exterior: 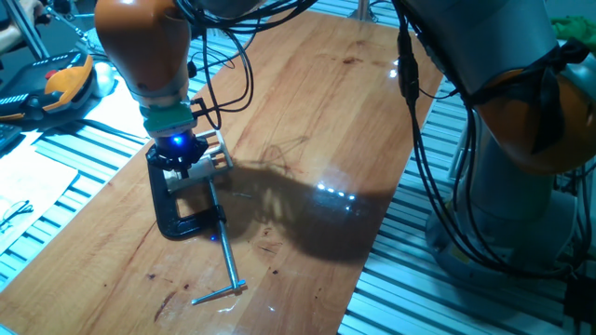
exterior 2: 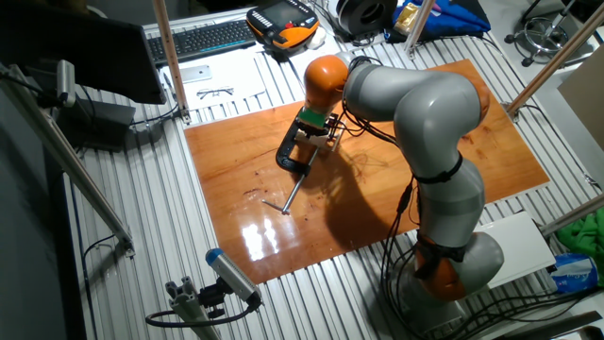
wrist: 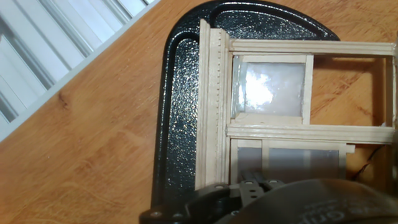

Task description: Close a sliding window

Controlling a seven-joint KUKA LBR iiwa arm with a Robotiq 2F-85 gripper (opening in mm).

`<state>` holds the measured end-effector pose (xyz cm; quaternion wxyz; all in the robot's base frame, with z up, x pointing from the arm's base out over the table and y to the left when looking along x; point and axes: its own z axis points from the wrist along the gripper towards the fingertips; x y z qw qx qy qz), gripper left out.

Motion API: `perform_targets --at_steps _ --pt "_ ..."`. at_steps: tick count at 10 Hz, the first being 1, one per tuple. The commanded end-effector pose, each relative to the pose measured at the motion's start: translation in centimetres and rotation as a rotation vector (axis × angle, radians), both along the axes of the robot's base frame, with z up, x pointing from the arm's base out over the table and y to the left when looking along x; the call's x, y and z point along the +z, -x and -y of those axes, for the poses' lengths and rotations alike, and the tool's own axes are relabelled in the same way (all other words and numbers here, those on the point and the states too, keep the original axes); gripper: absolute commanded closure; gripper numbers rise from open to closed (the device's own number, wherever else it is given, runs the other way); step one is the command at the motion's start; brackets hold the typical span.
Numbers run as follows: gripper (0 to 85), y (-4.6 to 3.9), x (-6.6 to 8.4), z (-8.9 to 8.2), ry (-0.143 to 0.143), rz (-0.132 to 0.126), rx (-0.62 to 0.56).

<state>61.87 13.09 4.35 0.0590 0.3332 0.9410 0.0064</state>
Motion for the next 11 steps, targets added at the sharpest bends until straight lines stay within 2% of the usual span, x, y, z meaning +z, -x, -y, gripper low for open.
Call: perform_targets --at_steps 1,11 --pt "85.0 -0.01 0.01 -0.01 0.002 -0.002 0.002" --pt "85.0 -0.01 0.15 0.14 0.044 -0.03 0.026"
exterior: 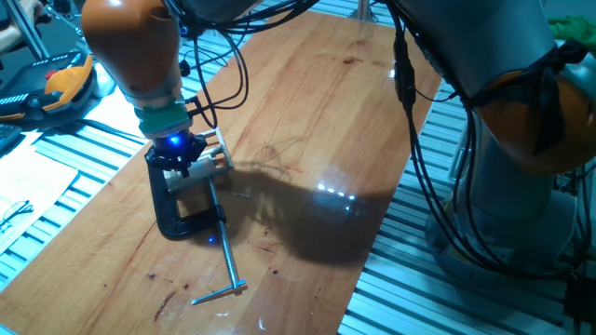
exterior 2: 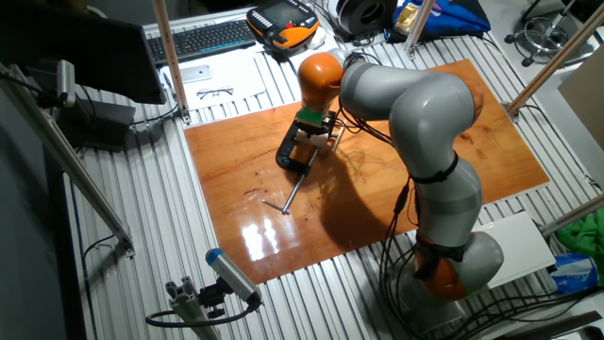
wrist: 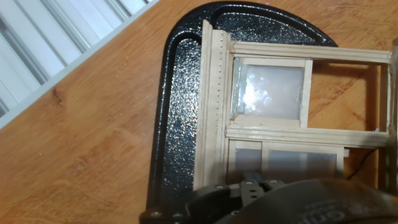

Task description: Close a sliding window

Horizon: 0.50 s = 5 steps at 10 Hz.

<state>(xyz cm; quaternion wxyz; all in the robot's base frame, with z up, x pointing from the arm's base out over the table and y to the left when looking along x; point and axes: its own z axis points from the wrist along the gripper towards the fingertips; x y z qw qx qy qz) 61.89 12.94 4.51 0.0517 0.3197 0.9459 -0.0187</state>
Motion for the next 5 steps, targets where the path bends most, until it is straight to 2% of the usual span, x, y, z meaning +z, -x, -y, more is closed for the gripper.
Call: perform_targets --at_steps 1,5 --pt "85.0 0.0 -0.01 0.01 0.002 -0.003 0.002" --pt "85.0 0.0 0.05 0.04 0.013 -0.008 0.007"
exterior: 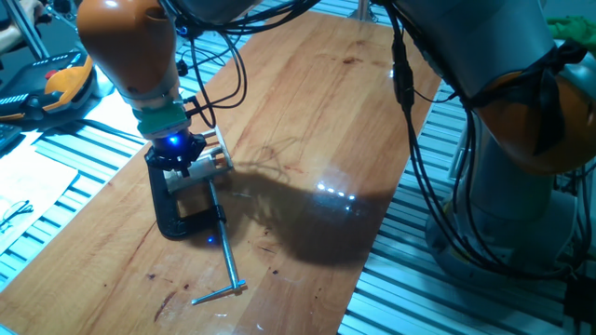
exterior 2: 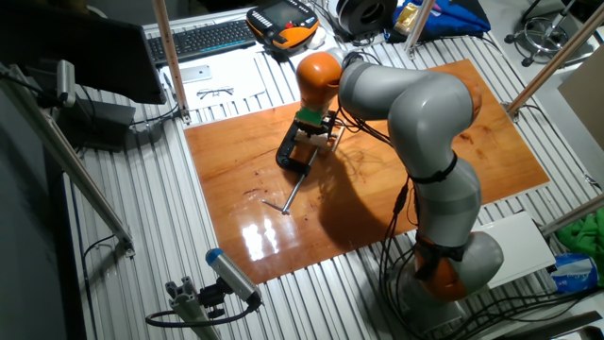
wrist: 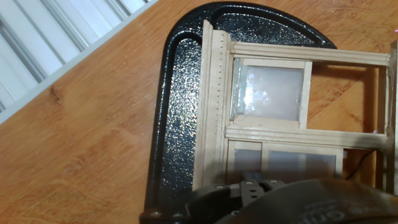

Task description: Close a sliding window

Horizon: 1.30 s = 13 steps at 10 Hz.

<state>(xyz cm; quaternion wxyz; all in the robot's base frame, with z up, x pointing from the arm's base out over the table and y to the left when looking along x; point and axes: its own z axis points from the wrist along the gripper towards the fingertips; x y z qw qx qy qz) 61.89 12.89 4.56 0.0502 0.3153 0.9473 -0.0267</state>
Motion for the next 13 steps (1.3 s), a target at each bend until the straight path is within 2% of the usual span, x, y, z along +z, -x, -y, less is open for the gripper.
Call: perform_targets --at_steps 1,5,7,10,13 --pt "85.0 0.0 0.0 0.01 0.002 -0.001 0.002" --pt "85.0 0.0 0.14 0.04 0.015 -0.012 0.013" --pt "85.0 -0.02 0.14 -0.05 -0.003 -0.001 -0.003" --pt "85.0 -0.05 -0.16 -0.14 -0.01 0.003 -0.016" --pt "85.0 -0.04 -0.26 -0.04 0.001 -0.014 -0.016"
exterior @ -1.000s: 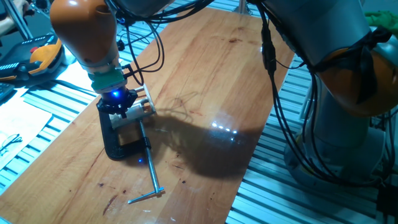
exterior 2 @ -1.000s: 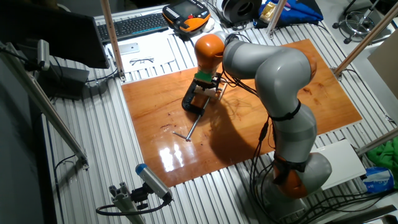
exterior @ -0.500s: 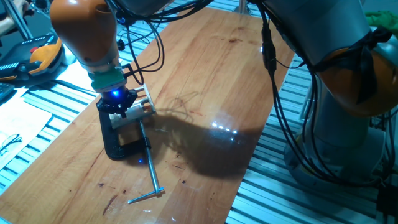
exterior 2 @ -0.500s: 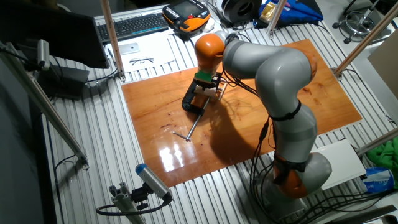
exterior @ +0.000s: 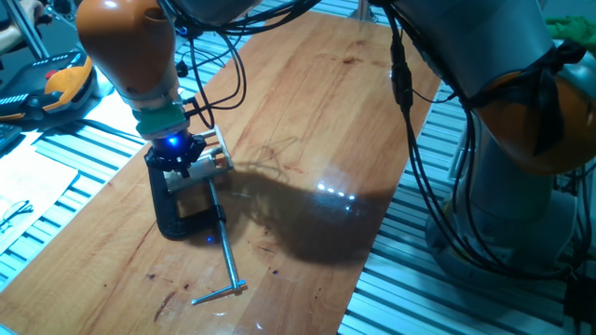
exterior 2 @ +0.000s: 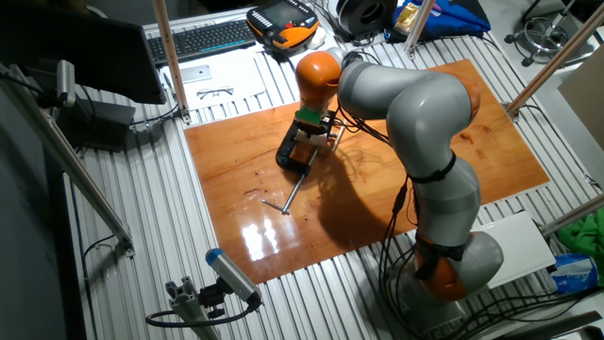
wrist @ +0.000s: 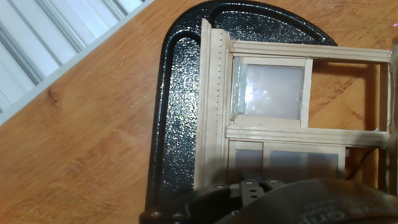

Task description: Close a sliding window

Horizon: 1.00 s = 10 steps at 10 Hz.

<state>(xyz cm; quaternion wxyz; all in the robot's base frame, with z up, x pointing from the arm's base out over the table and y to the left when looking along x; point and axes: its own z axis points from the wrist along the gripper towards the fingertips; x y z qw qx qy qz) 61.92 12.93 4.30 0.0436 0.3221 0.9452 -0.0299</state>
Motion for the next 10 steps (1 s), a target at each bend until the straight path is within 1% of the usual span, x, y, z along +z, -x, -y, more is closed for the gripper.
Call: perform_targets --at_steps 1,3,5,10 --pt "85.0 -0.01 0.0 0.02 0.004 -0.003 0.002" --pt "85.0 0.01 0.03 0.06 0.012 -0.014 0.01" --pt "85.0 0.02 0.05 0.11 0.02 -0.018 0.017" --pt "85.0 0.09 0.06 0.24 0.025 -0.022 0.02"
